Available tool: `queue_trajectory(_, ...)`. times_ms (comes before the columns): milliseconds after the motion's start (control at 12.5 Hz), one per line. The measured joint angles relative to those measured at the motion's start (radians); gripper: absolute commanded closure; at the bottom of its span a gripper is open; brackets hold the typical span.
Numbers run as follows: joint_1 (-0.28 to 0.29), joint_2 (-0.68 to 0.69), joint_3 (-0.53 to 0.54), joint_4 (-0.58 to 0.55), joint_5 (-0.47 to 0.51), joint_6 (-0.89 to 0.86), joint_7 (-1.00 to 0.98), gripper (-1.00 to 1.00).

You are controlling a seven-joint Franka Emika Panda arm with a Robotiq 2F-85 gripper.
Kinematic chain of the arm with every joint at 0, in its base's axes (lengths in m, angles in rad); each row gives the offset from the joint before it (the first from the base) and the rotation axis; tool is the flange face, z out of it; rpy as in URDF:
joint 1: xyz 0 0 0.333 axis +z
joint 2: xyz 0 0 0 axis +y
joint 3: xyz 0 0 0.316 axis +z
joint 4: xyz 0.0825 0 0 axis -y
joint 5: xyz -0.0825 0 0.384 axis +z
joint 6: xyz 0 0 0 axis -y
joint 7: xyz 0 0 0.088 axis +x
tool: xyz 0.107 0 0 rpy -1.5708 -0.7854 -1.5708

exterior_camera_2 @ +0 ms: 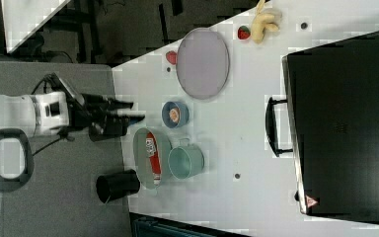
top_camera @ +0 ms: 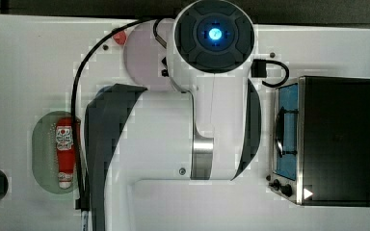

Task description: Pick ketchup from strainer and place it on the table

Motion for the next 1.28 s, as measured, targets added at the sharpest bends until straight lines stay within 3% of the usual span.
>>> queue_trajectory(240, -0.07, -0.212, 0.065, -0.161, 0.016, -0.165, 0.022, -0.99)
queue_trajectory(400, -0.069, -0.3, 0.078, -0.14, 0.011, -0.185, 0.034, -1.0)
queue_trajectory(640, -0.07, -0.31, 0.142, -0.078, 0.013, -0.138, 0.036, -1.0)
queue_trajectory(1280, -0.022, -0.078, 0.485, -0.124, 0.016, 0.064, 0.038, -1.0)
